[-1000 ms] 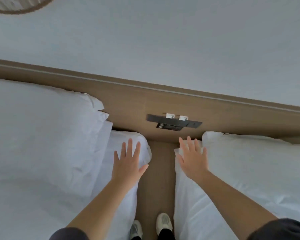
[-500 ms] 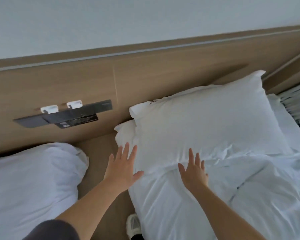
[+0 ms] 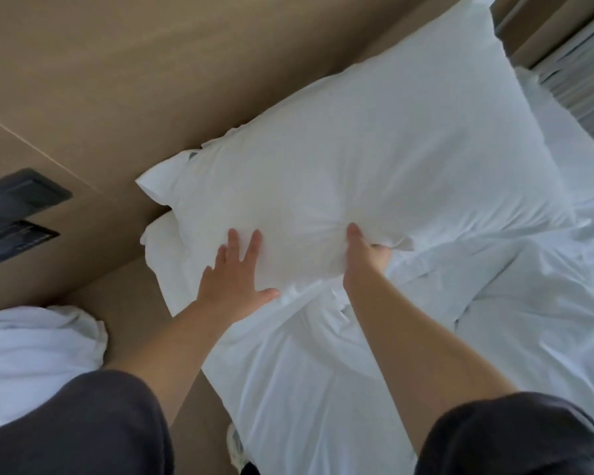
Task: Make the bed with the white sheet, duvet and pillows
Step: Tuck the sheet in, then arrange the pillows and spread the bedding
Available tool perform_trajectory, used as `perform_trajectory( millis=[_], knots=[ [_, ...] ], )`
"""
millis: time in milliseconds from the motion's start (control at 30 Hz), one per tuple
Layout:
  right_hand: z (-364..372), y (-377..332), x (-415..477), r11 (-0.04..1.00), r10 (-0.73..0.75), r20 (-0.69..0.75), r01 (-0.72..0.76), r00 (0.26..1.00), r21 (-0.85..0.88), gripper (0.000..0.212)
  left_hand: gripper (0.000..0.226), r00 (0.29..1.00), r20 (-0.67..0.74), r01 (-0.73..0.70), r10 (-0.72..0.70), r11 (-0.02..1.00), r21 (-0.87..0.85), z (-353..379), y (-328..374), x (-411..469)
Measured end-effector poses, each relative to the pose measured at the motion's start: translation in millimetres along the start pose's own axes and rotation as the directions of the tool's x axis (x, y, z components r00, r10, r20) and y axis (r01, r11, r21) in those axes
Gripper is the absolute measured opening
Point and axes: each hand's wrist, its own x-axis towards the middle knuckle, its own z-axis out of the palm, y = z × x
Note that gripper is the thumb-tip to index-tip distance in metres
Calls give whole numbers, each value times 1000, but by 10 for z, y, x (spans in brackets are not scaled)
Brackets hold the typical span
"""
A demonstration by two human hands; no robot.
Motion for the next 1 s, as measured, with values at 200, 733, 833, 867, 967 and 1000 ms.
perform_trajectory(
  millis=[200, 733, 833, 867, 967, 1000],
  knots=[
    [-159, -255, -369, 991, -113, 330, 129, 937, -26, 17, 85, 997, -27, 63, -70, 978, -200, -426, -99, -137],
    [-818, -710, -2240, 981, 194, 832, -115, 519, -157, 23, 102, 915, 205, 385, -346, 606, -696, -784, -650, -1503],
    [-950, -594, -2586, 965, 258, 869, -155, 422, -211, 41, 83, 882, 280, 424, -379, 380, -822, -619, -1059, -2016],
    [-990, -529, -2714, 957, 286, 877, -163, 387, -240, 44, 82, 868, 292, 433, -401, 324, -841, -540, -1237, -2161],
    [-1087, -277, -3106, 937, 347, 900, -138, 263, -321, 40, 74, 814, 291, 450, -503, 229, -863, -319, -1606, -2561],
    [-1119, -184, -3237, 931, 365, 900, -120, 237, -346, 37, 55, 801, 300, 457, -517, 206, -865, -301, -1607, -2715]
  ],
)
